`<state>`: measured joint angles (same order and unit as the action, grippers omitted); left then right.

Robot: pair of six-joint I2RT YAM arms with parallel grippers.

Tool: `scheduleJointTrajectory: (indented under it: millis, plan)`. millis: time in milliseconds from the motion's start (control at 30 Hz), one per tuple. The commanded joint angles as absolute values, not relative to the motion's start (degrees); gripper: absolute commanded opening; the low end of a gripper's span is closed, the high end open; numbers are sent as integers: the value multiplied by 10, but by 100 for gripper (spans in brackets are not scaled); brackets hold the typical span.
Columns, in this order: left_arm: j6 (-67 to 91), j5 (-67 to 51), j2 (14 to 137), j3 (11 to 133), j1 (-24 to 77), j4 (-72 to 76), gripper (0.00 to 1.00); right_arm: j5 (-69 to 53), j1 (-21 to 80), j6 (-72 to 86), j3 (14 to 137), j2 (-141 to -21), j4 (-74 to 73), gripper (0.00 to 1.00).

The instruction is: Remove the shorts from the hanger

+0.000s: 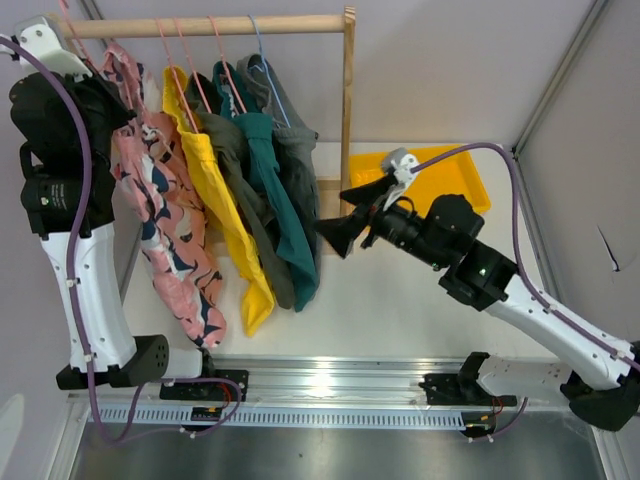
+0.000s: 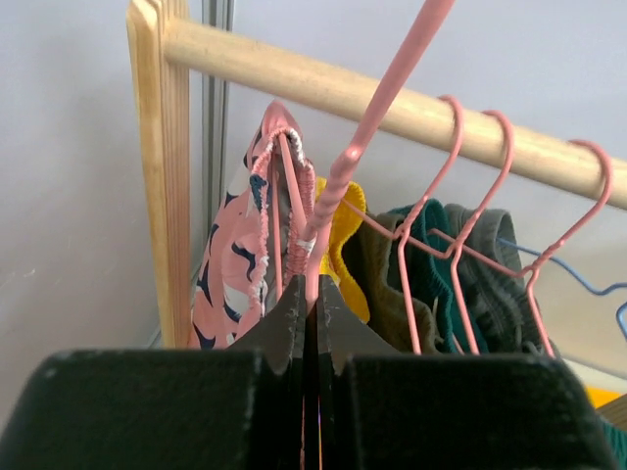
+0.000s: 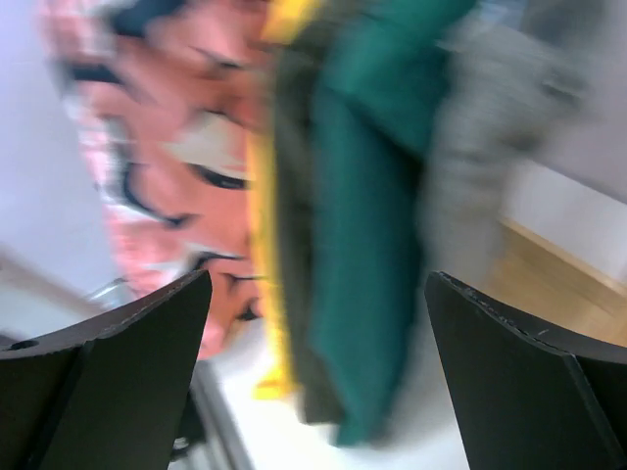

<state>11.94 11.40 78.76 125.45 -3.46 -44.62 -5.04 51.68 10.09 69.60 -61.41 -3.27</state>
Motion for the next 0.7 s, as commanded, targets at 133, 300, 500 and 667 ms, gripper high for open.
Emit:
scheduleJointTrajectory:
  millis: [133,300,500,667]
  plan:
    - [125,104,761,1205,-26,-398,0,19,734,40,866,-756,-13,99]
    - [127,103,747,1180,-25,-396,0,27,782,46,1012,-914,-7,99]
    - [130,94,735,1170,-25,-400,0,18,789,48,1137,-1039,-7,99]
    - [134,79,719,1156,-25,-400,0,25,787,41,1258,-1146,-16,99]
